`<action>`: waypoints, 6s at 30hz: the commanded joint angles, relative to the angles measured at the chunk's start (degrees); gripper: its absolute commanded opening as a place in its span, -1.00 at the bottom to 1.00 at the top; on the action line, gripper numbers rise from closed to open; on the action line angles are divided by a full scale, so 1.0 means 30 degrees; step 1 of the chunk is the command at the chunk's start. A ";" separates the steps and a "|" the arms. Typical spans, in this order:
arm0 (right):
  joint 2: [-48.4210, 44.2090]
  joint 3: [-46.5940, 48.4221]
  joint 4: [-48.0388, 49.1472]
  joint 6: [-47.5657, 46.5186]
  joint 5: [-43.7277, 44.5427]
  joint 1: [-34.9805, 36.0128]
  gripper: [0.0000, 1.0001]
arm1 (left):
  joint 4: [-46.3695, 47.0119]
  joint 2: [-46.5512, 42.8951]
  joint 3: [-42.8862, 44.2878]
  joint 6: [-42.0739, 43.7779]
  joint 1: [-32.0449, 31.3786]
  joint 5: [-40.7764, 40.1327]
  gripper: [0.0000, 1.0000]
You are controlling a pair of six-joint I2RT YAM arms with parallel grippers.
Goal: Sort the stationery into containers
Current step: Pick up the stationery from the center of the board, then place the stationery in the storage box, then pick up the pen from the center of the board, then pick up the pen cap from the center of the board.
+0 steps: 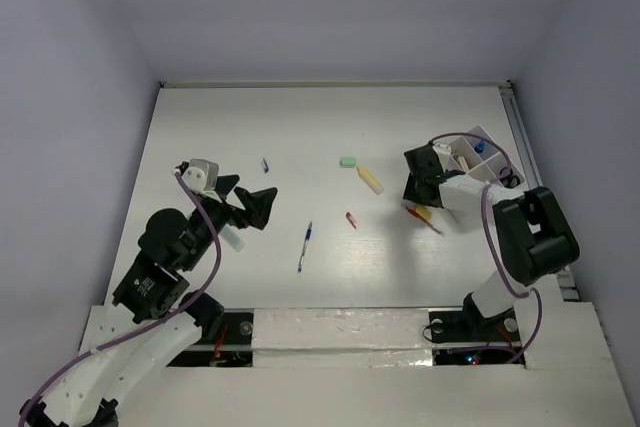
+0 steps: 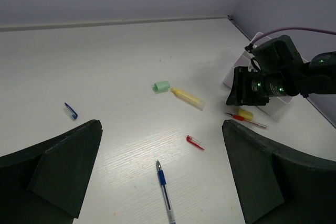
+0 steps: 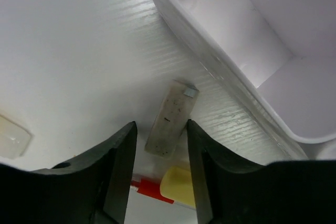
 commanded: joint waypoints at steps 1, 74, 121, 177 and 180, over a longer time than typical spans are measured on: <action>0.0430 0.0880 0.0617 0.0176 0.1084 0.0371 -0.05 | 0.0875 0.0128 0.0302 0.0239 0.0081 0.0321 0.98; -0.8448 0.4044 -0.4544 -0.5919 -0.4675 -0.4003 0.00 | 0.0494 -0.0724 0.0331 0.0326 -0.1208 -0.0587 0.98; 1.6452 2.6655 -0.4681 -0.8202 -0.8056 1.5339 0.29 | -0.2640 0.0832 0.7274 0.0882 0.1897 -0.6416 0.98; -0.3316 0.3020 1.8868 0.5125 -1.3884 0.8867 -1.00 | 0.8692 0.0891 -0.2773 -0.9339 0.1897 0.7643 0.36; -0.3640 0.2844 1.9950 0.6205 -1.4674 0.8867 -1.00 | 0.9311 0.0919 -0.3008 -0.9809 0.1897 0.7907 0.31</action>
